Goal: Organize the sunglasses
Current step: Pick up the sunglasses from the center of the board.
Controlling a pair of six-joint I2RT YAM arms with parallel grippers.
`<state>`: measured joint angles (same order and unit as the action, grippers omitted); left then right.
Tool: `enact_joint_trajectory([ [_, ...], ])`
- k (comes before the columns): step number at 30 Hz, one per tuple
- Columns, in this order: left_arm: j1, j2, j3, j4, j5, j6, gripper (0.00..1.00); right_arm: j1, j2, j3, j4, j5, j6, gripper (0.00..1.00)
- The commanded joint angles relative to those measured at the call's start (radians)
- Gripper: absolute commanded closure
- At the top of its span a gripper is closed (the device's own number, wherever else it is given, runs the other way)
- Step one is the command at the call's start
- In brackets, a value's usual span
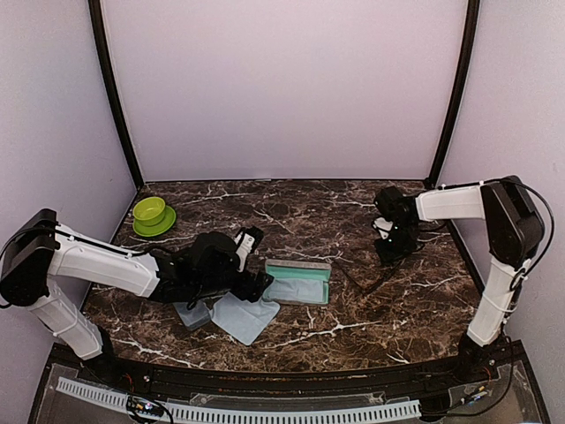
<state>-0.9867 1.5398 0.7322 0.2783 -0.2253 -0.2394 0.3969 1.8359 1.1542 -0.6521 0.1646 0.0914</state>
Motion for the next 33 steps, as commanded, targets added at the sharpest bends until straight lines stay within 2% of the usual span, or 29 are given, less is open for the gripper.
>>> enact_joint_trajectory([
  [1, -0.004, 0.008, 0.003, -0.002, 0.004, -0.002, 0.16, -0.008, -0.04, -0.034, 0.01, -0.009, 0.024, 0.69],
  [15, -0.004, 0.004, 0.006, -0.008, 0.011, -0.007, 0.16, -0.012, -0.103, -0.055, 0.012, 0.042, 0.046, 0.88],
  [22, -0.004, -0.003, 0.018, -0.017, -0.006, -0.017, 0.16, -0.012, -0.196, -0.074, 0.037, 0.084, 0.067, 1.0],
  [28, -0.004, -0.001, 0.046, -0.026, -0.01, -0.019, 0.16, 0.019, -0.345, -0.092, 0.069, 0.154, 0.079, 1.0],
  [33, -0.014, -0.009, 0.086, -0.027, 0.042, -0.021, 0.16, 0.11, -0.439, -0.112, 0.094, 0.22, 0.079, 1.0],
])
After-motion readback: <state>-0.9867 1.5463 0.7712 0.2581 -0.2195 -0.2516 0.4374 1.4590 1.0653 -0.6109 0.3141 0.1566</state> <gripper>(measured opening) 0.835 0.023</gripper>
